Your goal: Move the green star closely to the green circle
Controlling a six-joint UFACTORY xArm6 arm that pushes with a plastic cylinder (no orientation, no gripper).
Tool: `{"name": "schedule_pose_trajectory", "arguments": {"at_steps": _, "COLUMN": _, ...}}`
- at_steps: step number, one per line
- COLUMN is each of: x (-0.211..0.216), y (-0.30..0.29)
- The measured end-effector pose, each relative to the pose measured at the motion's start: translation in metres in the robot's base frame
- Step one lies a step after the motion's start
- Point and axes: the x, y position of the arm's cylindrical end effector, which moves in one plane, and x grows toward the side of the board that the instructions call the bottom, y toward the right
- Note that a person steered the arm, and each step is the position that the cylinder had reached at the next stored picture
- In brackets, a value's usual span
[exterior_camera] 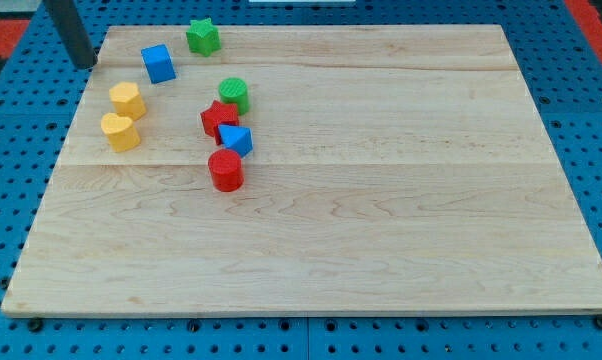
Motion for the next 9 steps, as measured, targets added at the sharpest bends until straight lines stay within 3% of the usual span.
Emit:
{"name": "schedule_pose_trajectory", "arguments": {"at_steps": 2, "x": 0.0, "y": 0.04}}
{"name": "schedule_pose_trajectory", "arguments": {"at_steps": 3, "x": -0.029, "y": 0.049}}
{"name": "schedule_pose_trajectory", "arguments": {"at_steps": 5, "x": -0.079, "y": 0.131}}
{"name": "schedule_pose_trajectory", "arguments": {"at_steps": 8, "x": -0.022, "y": 0.233}}
{"name": "schedule_pose_trajectory", "arguments": {"at_steps": 9, "x": -0.024, "y": 0.258}}
